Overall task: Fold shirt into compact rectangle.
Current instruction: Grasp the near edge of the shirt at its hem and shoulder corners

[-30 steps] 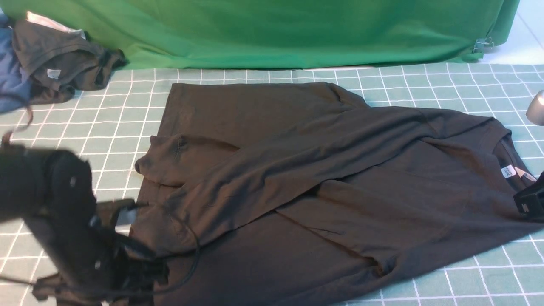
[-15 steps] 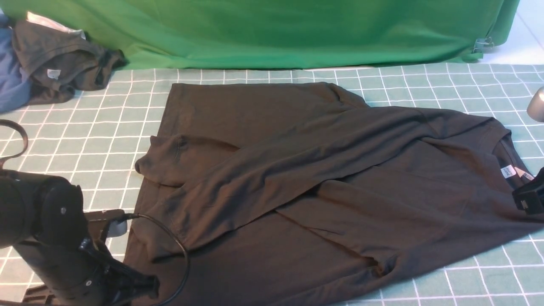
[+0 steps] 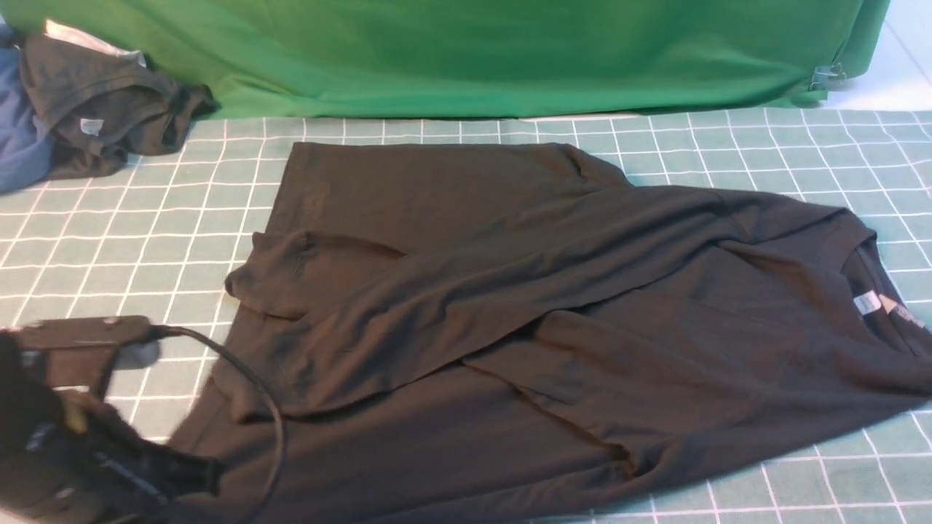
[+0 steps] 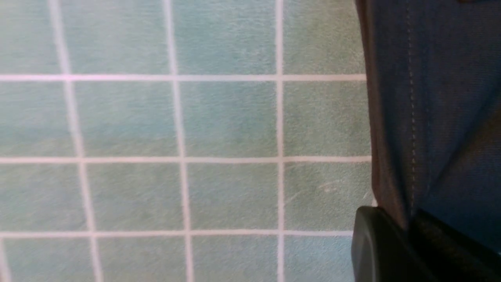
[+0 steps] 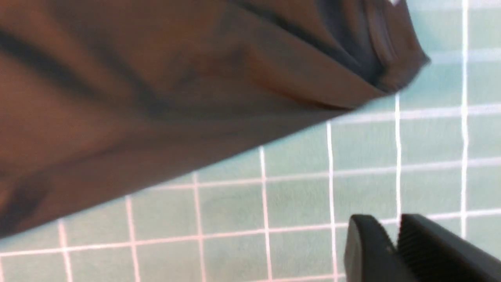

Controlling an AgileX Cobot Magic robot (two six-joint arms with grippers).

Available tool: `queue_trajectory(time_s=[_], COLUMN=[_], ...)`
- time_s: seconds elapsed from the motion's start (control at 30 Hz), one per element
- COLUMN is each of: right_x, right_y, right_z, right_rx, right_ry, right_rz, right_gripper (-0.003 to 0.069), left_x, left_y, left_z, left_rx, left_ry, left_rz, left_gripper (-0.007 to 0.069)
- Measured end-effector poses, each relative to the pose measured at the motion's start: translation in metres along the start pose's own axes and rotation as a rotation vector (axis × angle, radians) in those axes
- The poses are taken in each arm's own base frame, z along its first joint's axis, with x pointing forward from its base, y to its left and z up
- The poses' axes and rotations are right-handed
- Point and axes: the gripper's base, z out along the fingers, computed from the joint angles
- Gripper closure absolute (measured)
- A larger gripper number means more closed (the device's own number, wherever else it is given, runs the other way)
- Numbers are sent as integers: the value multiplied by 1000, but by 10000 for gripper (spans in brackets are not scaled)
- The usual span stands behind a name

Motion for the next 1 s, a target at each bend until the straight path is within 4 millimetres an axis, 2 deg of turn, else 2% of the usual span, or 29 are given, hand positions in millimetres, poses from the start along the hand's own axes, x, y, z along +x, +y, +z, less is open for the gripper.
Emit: queue_trajectory(time_s=[0.03, 0.2, 0.3, 0.4, 0.53, 0.8, 0.9, 0.93, 0.97, 1.0], right_x=[-2, -16, -20, -22, -25, -30, -30, -31, -31, -31], right_y=[-1, 8, 17, 21, 20, 19, 19, 20, 20, 22], right_z=[9, 48, 69, 88, 107, 125, 128, 130, 130, 130], right_rx=[-3, -21, -26, -24, -7, 5, -2, -6, -7, -20], right_ry=[34, 114, 160, 203, 219, 209, 222, 234, 234, 236], right_rz=[7, -47, -84, -87, -65, -57, -62, -74, -76, -87], right_gripper=[476, 188, 120, 104, 99, 118, 220, 323, 338, 454], left_x=[2, 4, 3, 2, 2, 1, 0, 0, 0, -1], left_y=[1, 4, 4, 4, 4, 3, 2, 1, 1, 0], left_z=[-3, -6, -6, -6, -6, -6, -6, -6, -6, -6], left_rx=[-9, -32, -32, -30, -28, -17, -4, 6, 6, 14], left_ry=[-2, -5, -18, -25, -27, -46, -51, -56, -56, -64], left_rz=[3, 15, 17, 17, 13, -12, -24, -31, -32, -42], left_gripper=[615, 615, 615, 615, 615, 613, 613, 613, 613, 613])
